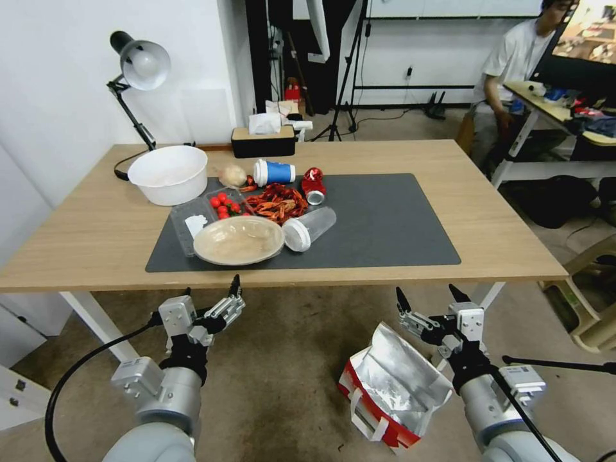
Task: Pick up the food delivery bag from the floor and place it on the table.
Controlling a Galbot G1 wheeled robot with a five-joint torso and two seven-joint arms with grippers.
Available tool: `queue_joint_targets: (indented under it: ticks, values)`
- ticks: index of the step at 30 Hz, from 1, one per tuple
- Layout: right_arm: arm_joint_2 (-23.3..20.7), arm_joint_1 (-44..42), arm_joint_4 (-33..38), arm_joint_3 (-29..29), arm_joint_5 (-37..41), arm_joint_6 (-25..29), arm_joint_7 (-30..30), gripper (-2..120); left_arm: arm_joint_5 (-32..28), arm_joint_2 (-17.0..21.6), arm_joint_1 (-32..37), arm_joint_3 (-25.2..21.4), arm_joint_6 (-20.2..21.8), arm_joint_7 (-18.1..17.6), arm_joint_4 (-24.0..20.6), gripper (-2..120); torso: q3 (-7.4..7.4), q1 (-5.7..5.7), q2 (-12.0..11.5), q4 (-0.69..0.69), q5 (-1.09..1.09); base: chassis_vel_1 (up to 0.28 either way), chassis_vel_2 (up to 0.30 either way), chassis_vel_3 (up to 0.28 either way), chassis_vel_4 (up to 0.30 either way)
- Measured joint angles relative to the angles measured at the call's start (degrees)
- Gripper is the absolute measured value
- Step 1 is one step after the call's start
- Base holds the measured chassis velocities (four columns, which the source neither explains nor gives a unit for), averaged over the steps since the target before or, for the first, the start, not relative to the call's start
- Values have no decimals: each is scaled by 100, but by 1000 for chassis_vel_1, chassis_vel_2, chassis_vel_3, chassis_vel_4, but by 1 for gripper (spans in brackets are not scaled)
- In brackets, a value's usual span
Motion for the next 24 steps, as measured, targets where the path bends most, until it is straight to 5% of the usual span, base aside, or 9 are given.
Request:
queue_joint_targets:
  ticks: [24]
  values:
    - [44,-11,24,-3,-48,10,-30,100,-13,44,30,4,35,-10,-50,100,-414,-327,-742,0,0,0,0,0,0]
